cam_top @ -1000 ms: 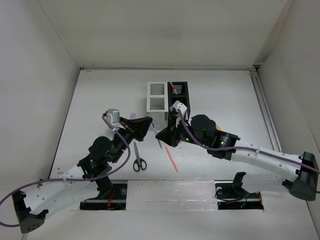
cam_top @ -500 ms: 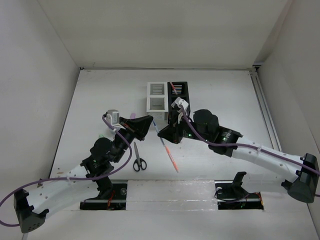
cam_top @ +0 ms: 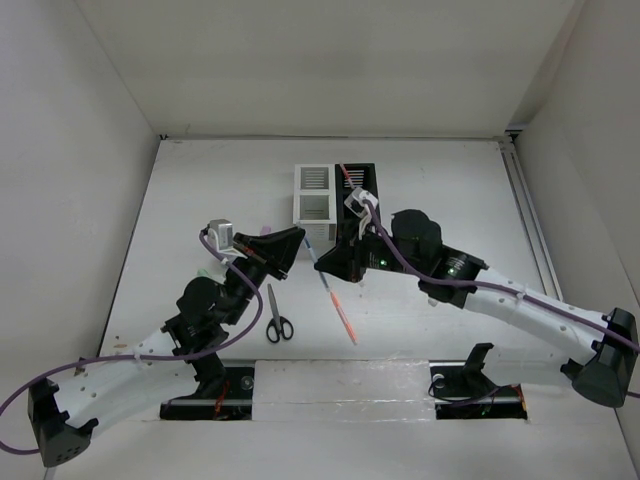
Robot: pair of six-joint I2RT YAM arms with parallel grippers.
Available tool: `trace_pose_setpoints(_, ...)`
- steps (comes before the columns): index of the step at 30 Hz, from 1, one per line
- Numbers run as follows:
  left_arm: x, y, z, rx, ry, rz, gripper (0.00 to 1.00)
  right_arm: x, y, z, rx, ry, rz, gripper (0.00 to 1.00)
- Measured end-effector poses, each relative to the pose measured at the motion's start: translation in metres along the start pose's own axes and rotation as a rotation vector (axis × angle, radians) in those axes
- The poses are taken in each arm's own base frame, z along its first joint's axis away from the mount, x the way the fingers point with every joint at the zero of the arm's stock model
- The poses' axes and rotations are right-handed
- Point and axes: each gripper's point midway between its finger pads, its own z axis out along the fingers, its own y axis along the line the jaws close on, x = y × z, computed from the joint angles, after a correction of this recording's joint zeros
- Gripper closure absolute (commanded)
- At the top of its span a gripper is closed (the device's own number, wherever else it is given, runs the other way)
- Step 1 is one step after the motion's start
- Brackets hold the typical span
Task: Sort the stationery into containers
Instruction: Close the pen cap on the pen.
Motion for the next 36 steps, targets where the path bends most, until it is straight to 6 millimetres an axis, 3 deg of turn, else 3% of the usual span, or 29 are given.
trace_pose_setpoints(19, -0.002, 0.001, -0.002, -0.007, 0.011, 0.020, 1.00, 0.004, 0.000, 0.011, -0.056, -0.006, -0.053, 1.00)
trace_pose_setpoints(23, -0.002, 0.000, -0.001, -0.023, 0.039, 0.032, 0.87, 0.003, -0.002, 0.013, -0.072, -0.036, -0.078, 1.00)
trace_pose_setpoints(27, 0.014, -0.002, -0.007, -0.013, 0.125, 0.042, 0.75, -0.029, 0.006, 0.012, -0.100, -0.164, -0.140, 1.00)
trace_pose_setpoints(31, 0.010, -0.004, -0.012, -0.008, 0.129, 0.038, 0.66, -0.038, 0.007, 0.010, -0.100, -0.201, -0.156, 1.00)
trace_pose_setpoints(35, 0.010, -0.005, -0.019, 0.002, 0.151, 0.034, 0.47, -0.055, 0.008, 0.009, -0.092, -0.272, -0.186, 1.00)
trace_pose_setpoints(36, 0.014, -0.003, -0.021, -0.005, 0.167, 0.037, 0.36, -0.060, 0.008, 0.009, -0.087, -0.291, -0.192, 1.00)
